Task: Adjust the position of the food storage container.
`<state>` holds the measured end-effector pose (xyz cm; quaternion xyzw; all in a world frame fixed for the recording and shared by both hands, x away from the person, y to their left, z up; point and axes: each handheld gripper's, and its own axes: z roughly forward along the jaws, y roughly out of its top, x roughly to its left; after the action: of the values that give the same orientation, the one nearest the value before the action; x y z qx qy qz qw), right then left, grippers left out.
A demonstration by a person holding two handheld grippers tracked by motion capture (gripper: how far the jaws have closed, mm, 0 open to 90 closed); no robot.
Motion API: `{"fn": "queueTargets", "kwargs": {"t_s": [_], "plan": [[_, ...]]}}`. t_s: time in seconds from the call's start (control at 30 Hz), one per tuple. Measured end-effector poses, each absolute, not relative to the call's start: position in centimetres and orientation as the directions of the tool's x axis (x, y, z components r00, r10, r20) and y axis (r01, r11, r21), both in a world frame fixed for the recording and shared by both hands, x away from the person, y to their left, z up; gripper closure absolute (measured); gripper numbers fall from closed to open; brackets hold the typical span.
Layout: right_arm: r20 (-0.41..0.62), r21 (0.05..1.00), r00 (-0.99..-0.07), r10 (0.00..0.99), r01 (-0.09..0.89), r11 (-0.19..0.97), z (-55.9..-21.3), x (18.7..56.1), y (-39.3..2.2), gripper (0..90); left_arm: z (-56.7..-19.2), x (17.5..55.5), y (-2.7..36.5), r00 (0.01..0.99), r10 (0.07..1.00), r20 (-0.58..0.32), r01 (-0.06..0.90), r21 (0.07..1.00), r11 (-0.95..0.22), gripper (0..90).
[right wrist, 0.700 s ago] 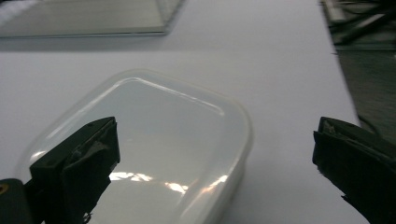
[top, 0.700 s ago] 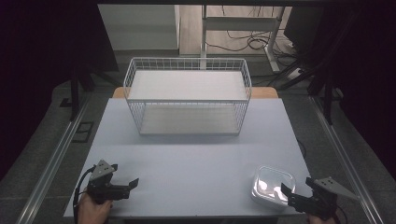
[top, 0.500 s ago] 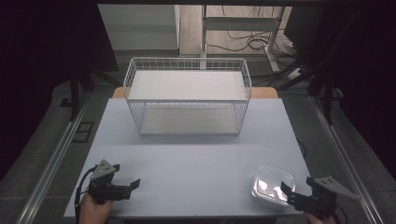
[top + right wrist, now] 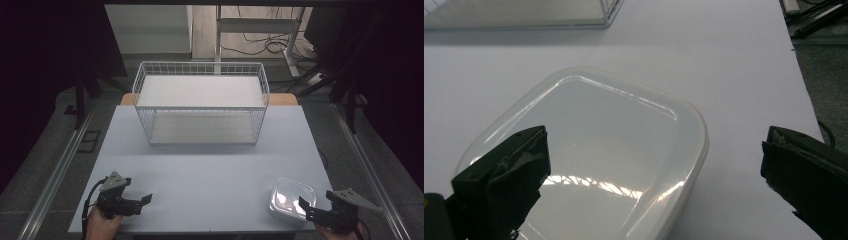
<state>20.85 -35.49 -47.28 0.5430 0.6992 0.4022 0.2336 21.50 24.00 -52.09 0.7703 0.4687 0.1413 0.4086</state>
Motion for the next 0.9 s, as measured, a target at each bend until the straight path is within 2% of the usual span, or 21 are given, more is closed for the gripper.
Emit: {"fn": "queueTargets", "kwargs": {"t_s": [0.07,0.13,0.17,0.2,0.27,0.3,0.37,0.4,0.43,0.47,0.5,0.53,0.57,0.63,0.7,0.9], "plan": [[0.094,0.813,-0.296,0.951,0.574,0.098,-47.2,20.8,-35.4,0.0,-52.2,21.5,23.9,0.518,0.84,-0.163,0.611,0.758,-0.229,0.7],[0.072,0.815,-0.286,0.956,0.569,0.109,-46.9,20.6,-35.4,4.7,-52.2,21.6,23.9,0.522,0.837,-0.162,0.612,0.755,-0.236,0.7],[0.06,0.819,-0.284,0.957,0.562,0.115,-46.8,20.5,-35.5,10.9,-52.2,21.6,23.8,0.523,0.837,-0.159,0.612,0.754,-0.239,0.7],[0.06,0.819,-0.284,0.957,0.562,0.115,-46.8,20.5,-35.5,10.9,-52.2,21.6,23.8,0.523,0.837,-0.159,0.612,0.754,-0.239,0.7],[0.034,0.826,-0.287,0.957,0.548,0.135,-46.3,20.1,-35.6,30.1,-52.3,21.6,23.8,0.524,0.837,-0.16,0.614,0.752,-0.24,0.7],[0.016,0.821,-0.275,0.961,0.552,0.145,-46.2,19.9,-35.7,42.7,-52.3,21.6,23.8,0.523,0.837,-0.162,0.615,0.752,-0.239,0.7],[-0.005,0.813,-0.272,0.962,0.559,0.163,-46.1,19.6,-35.8,54.2,-52.3,21.6,23.8,0.524,0.837,-0.161,0.613,0.753,-0.239,0.7],[-0.005,0.813,-0.272,0.962,0.559,0.163,-46.1,19.6,-35.8,54.2,-52.3,21.6,23.8,0.524,0.837,-0.161,0.613,0.753,-0.239,0.7],[-0.025,0.806,-0.276,0.961,0.563,0.183,-46.0,19.5,-35.8,58.6,-52.3,21.6,23.9,0.523,0.837,-0.162,0.613,0.754,-0.237,0.7],[-0.045,0.794,-0.27,0.962,0.575,0.199,-45.8,19.3,-35.8,70.9,-52.3,21.6,23.9,0.523,0.837,-0.163,0.613,0.754,-0.237,0.8],[-0.045,0.794,-0.27,0.962,0.575,0.199,-45.8,19.3,-35.8,70.9,-52.3,21.6,23.9,0.523,0.837,-0.163,0.615,0.752,-0.237,0.8],[-0.034,0.781,-0.25,0.968,0.598,0.182,-45.7,19.1,-36.0,81.3,-52.4,21.7,23.8,0.526,0.834,-0.168,0.621,0.746,-0.241,0.8],[-0.034,0.781,-0.25,0.968,0.598,0.182,-45.7,19.1,-36.0,81.3,-52.4,21.7,23.8,0.526,0.834,-0.168,0.621,0.746,-0.241,0.9],[-0.013,0.746,-0.234,0.972,0.646,0.165,-46.1,19.1,-36.3,89.2,-52.4,21.6,23.7,0.53,0.831,-0.17,0.621,0.744,-0.244,0.9],[-0.002,0.714,-0.237,0.971,0.68,0.168,-46.6,19.4,-36.3,89.6,-52.4,21.6,23.7,0.531,0.83,-0.17,0.621,0.744,-0.245,1.0],[-0.015,0.702,-0.238,0.971,0.689,0.18,-47.0,19.7,-35.9,89.6,-52.4,21.7,23.7,0.527,0.831,-0.179,0.627,0.741,-0.239,1.0]]}}
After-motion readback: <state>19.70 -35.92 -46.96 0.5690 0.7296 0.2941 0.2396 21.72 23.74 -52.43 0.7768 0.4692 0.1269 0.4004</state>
